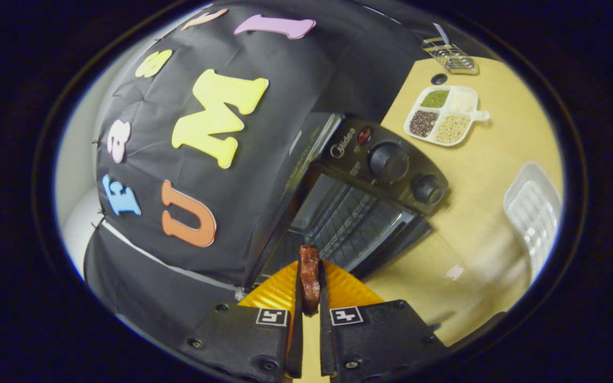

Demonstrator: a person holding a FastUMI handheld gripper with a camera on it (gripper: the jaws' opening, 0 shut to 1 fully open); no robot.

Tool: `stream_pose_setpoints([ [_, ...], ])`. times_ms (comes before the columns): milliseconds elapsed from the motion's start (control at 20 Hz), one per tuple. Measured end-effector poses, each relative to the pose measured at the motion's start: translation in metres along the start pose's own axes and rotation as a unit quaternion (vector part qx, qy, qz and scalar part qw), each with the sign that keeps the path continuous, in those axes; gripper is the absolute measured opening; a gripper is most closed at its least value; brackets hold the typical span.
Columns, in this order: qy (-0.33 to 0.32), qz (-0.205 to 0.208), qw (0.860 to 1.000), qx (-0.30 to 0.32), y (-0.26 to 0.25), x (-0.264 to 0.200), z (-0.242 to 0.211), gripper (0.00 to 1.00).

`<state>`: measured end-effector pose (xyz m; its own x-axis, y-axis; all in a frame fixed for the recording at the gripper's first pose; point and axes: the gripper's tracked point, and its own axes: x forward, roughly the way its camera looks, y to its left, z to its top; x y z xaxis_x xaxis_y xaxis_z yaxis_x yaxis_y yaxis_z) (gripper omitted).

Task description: Open the toaster oven, put the food inside, and close the toaster oven door.

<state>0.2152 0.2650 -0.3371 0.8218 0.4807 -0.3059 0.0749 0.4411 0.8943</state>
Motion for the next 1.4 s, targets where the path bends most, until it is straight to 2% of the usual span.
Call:
stream_pose_setpoints([
  [250, -0.057, -0.043, 0.997, 0.013, -0.014, 0.067, -0.009, 0.16],
  [400, -0.072, -0.061, 0.996, 0.003, -0.020, 0.088, -0.013, 0.16],
  [600, -0.087, -0.092, 0.990, -0.069, -0.023, 0.094, -0.005, 0.19],
  [700, -0.080, -0.116, 0.983, -0.117, -0.031, 0.092, -0.003, 0.27],
  [750, -0.077, -0.130, 0.977, -0.150, -0.034, 0.090, -0.001, 0.34],
  [850, -0.061, -0.147, 0.960, -0.230, -0.035, 0.087, 0.000, 0.42],
  [900, -0.052, -0.160, 0.948, -0.271, -0.036, 0.085, -0.003, 0.44],
  [950, -0.047, -0.171, 0.933, -0.312, -0.036, 0.083, -0.001, 0.50],
  [1000, -0.045, -0.177, 0.921, -0.344, -0.038, 0.078, 0.003, 0.60],
  [1100, -0.044, -0.168, 0.906, -0.386, -0.031, 0.074, 0.001, 0.81],
  [1150, -0.041, -0.167, 0.901, -0.399, -0.030, 0.071, 0.001, 0.86],
  [1400, -0.026, -0.158, 0.879, -0.450, -0.012, 0.030, -0.007, 0.88],
])
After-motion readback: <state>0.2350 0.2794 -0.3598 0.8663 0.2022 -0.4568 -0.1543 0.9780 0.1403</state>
